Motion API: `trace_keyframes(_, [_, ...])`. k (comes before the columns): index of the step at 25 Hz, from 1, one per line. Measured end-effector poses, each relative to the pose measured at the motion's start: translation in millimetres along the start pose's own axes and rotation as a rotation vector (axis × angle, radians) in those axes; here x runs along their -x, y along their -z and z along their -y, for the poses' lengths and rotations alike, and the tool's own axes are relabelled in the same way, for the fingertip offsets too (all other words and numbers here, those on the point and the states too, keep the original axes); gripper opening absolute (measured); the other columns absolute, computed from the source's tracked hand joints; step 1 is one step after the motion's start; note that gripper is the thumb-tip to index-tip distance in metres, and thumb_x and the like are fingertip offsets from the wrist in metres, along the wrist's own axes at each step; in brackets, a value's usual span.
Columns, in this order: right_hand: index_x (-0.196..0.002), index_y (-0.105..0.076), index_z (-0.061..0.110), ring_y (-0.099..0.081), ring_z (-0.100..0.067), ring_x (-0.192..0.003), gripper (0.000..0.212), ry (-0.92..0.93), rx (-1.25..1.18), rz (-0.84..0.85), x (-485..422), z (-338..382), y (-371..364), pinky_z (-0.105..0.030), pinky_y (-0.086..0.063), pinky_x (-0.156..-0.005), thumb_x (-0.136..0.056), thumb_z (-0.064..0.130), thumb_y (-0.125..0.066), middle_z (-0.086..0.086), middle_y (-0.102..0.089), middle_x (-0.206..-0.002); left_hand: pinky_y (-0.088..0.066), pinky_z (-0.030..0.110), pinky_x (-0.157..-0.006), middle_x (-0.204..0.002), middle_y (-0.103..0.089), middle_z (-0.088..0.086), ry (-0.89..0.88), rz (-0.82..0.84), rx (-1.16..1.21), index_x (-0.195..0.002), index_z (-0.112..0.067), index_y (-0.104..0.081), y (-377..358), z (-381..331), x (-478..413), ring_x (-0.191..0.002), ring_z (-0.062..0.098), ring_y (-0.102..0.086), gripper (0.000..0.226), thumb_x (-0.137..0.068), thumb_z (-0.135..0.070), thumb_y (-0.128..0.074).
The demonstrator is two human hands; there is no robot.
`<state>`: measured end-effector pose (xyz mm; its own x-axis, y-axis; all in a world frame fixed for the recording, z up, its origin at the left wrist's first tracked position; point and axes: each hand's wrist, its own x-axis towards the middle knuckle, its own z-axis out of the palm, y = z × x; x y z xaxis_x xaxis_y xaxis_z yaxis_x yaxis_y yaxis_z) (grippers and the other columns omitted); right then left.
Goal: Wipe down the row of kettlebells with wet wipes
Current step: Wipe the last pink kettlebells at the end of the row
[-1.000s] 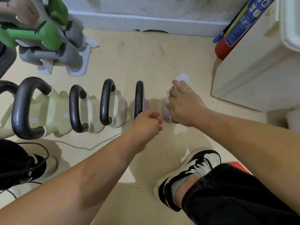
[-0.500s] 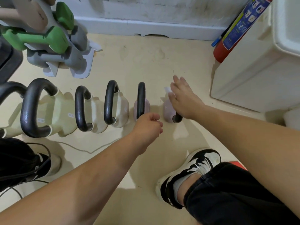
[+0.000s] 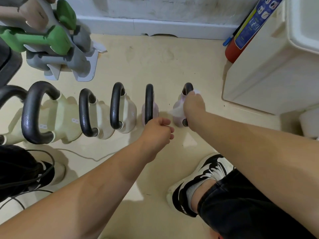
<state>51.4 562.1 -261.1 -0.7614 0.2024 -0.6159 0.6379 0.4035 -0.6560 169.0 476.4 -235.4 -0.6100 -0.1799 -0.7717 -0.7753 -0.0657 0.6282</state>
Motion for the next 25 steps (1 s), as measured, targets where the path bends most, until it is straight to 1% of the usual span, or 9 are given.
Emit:
trace_keyframes(3, [-0.14,-0.039,0.013,-0.052,-0.027,-0.105,0.043,0.069,0.139,-0.01,19.5,-35.0,-1.1,-0.047,-0.041,-0.106,-0.106,0.034,-0.022,-0.008,-0.055,-0.124,-0.06,0.038,-0.092,-0.11,-0.07,0.005,-0.01,0.015,-0.003,-0.131,-0.014,-0.057,4.0,5.2,4.7,-0.101,0.022,-0.072,0.042,-0.093,0.0,-0.047])
trace_keyframes(6, [-0.157,-0.012,0.008,-0.033,-0.037,-0.14,0.059,0.311,0.338,-0.002,45.7,-65.0,-6.0,-0.047,-0.029,-0.117,-0.105,0.026,-0.032,-0.019,-0.022,-0.159,-0.06,0.039,-0.09,-0.11,-0.073,0.008,-0.032,0.044,0.007,-0.132,-0.011,-0.058,5.3,11.4,13.2,-0.094,0.022,-0.073,0.043,-0.091,0.001,-0.047])
trace_keyframes(9, [-0.159,0.002,0.003,0.013,-0.034,-0.154,0.069,0.536,0.829,0.02,50.3,-81.9,-7.3,-0.047,-0.003,-0.126,-0.105,0.029,-0.031,-0.017,0.018,-0.166,-0.059,0.042,-0.092,-0.108,-0.073,0.011,-0.042,0.028,0.047,-0.131,-0.01,-0.058,9.2,16.3,17.5,-0.087,0.021,-0.07,0.042,-0.092,0.003,-0.048])
trace_keyframes(13, [-0.16,0.002,0.006,0.028,-0.032,-0.15,0.069,0.866,1.549,0.068,18.6,-64.1,35.0,-0.049,0.005,-0.125,-0.099,0.022,-0.027,-0.013,0.023,-0.165,-0.059,0.041,-0.095,-0.112,-0.069,0.008,-0.033,-0.012,0.074,-0.127,-0.012,-0.057,19.8,12.6,19.0,-0.1,0.024,-0.071,0.034,-0.097,-0.001,-0.048])
trace_keyframes(16, [-0.16,-0.007,0.01,0.021,-0.034,-0.152,0.065,1.084,1.963,0.089,19.4,-66.9,46.6,-0.052,0.009,-0.123,-0.102,0.035,-0.021,-0.013,0.002,-0.169,-0.059,0.042,-0.095,-0.112,-0.069,0.008,-0.044,-0.013,0.076,-0.128,-0.012,-0.057,24.3,10.3,19.5,-0.105,0.026,-0.071,0.034,-0.097,-0.003,-0.049])
trace_keyframes(20, [-0.159,-0.021,0.013,0.003,-0.03,-0.156,0.063,1.025,2.299,0.288,31.7,-91.6,43.8,-0.052,0.014,-0.121,-0.102,0.039,-0.017,-0.012,-0.017,-0.167,-0.059,0.042,-0.094,-0.112,-0.069,0.008,-0.053,-0.006,0.095,-0.128,-0.013,-0.057,29.3,10.2,21.1,-0.104,0.026,-0.071,0.033,-0.097,-0.005,-0.049])
trace_keyframes(21, [-0.154,-0.038,0.017,-0.012,-0.028,-0.155,0.059,1.017,2.278,0.339,35.1,-92.1,48.3,-0.052,0.014,-0.122,-0.1,0.036,-0.021,-0.012,-0.037,-0.159,-0.059,0.042,-0.094,-0.112,-0.069,0.007,-0.054,-0.009,0.105,-0.127,-0.014,-0.057,30.7,10.1,21.9,-0.104,0.025,-0.071,0.033,-0.097,-0.006,-0.049])
trace_keyframes(23, [-0.115,-0.072,0.025,-0.056,-0.024,-0.126,0.044,1.041,2.107,0.416,44.8,-87.1,59.7,-0.047,0.009,-0.124,-0.093,0.029,-0.034,-0.004,-0.073,-0.112,-0.059,0.042,-0.095,-0.111,-0.069,0.007,-0.058,-0.012,0.125,-0.126,-0.015,-0.058,32.5,10.0,24.5,-0.103,0.024,-0.072,0.032,-0.097,-0.008,-0.049])
trace_keyframes(25, [-0.081,-0.072,0.024,-0.066,-0.025,-0.084,0.031,1.108,1.919,0.352,51.1,-74.7,67.6,-0.042,-0.02,-0.121,-0.089,0.026,-0.042,0.0,-0.073,-0.078,-0.059,0.042,-0.096,-0.112,-0.069,0.007,-0.059,-0.004,0.128,-0.125,-0.015,-0.058,31.1,10.2,28.1,-0.104,0.025,-0.071,0.031,-0.097,-0.007,-0.049])
